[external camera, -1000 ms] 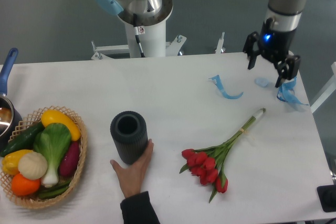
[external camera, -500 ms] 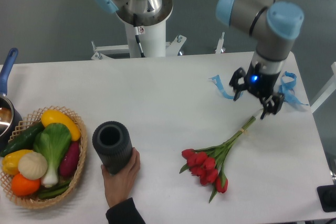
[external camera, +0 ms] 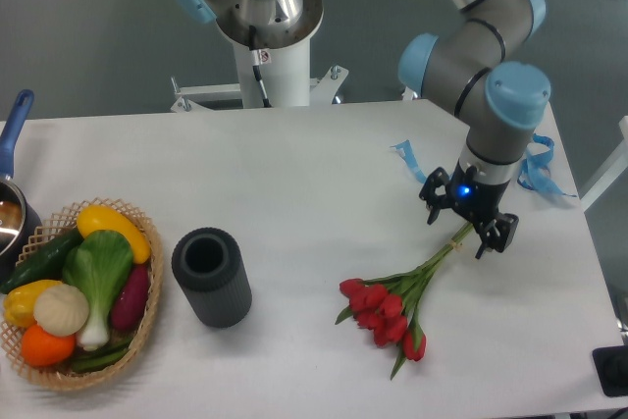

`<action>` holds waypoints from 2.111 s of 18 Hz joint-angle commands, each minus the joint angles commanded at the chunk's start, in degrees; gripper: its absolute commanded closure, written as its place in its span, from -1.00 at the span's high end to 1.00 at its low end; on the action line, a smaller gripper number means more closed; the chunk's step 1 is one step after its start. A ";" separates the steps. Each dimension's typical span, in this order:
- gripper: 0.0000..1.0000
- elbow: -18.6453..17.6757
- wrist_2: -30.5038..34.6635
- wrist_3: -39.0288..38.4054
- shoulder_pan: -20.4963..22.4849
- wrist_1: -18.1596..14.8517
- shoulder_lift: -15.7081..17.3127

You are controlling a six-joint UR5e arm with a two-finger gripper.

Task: Pick up the flowers from the table
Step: 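Lower the open gripper over the tulip stems just above the blooms, then close the gripper around the tulip stems, then lift the gripped tulip bunch up off the table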

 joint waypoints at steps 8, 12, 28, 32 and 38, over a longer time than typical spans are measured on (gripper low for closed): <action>1.00 -1.32 0.18 0.00 -1.50 0.18 -1.23; 0.74 -1.49 0.35 -0.97 -1.85 0.52 -1.50; -0.66 -0.96 0.35 -6.59 -2.64 2.20 -1.94; -0.74 -0.61 0.18 -6.68 -2.55 2.11 -0.71; -0.74 -0.96 -4.81 -11.06 -2.38 2.02 6.92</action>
